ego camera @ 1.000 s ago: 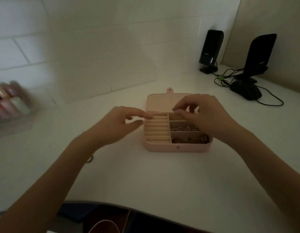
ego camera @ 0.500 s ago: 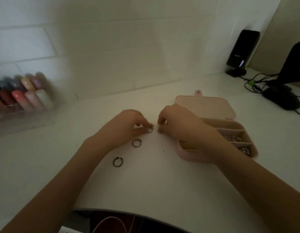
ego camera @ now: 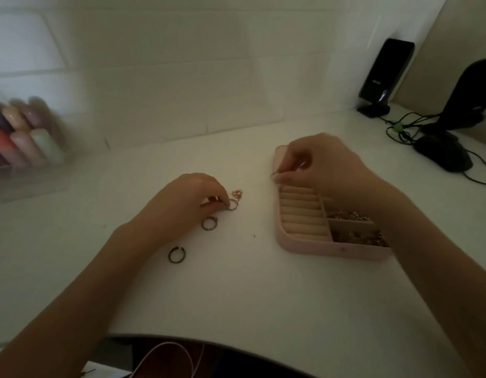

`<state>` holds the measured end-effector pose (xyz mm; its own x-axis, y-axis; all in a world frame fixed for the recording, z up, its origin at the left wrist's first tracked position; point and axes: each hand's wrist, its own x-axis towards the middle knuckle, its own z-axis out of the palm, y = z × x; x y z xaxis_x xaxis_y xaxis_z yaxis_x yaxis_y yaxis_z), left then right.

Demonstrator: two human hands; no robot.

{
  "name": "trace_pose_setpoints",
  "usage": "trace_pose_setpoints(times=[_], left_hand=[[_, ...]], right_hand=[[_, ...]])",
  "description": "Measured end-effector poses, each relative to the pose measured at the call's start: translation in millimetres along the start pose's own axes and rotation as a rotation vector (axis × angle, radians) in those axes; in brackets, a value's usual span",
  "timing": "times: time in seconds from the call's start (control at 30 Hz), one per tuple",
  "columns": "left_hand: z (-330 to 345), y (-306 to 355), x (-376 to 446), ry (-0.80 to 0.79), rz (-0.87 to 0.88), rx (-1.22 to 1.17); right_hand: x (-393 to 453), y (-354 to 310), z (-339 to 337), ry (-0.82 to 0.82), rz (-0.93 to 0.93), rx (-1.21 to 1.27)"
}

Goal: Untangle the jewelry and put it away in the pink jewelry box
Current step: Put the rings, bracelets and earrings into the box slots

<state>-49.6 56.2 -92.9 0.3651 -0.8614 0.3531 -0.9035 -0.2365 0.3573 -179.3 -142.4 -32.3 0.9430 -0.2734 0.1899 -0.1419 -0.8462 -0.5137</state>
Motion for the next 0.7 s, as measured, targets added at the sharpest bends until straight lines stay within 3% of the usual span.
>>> trace_pose_setpoints(times=[0.1, 0.3, 0.5, 0.7], left_hand=[[1, 2, 1, -0.022, 0.002, 0.007], [2, 15, 6, -0.069, -0.075, 0.026], [8, 26, 10, -0.101, -0.159, 0.148], [13, 37, 11, -0.094, -0.077, 0.268]], right_hand=[[-18, 29, -25, 0.114, 0.100, -0.006], [-52, 71, -33, 0.140, 0.244, 0.001], [-51, 80, -24, 0.131, 0.196, -0.103], [-59, 82, -29, 0.143, 0.159, -0.060]])
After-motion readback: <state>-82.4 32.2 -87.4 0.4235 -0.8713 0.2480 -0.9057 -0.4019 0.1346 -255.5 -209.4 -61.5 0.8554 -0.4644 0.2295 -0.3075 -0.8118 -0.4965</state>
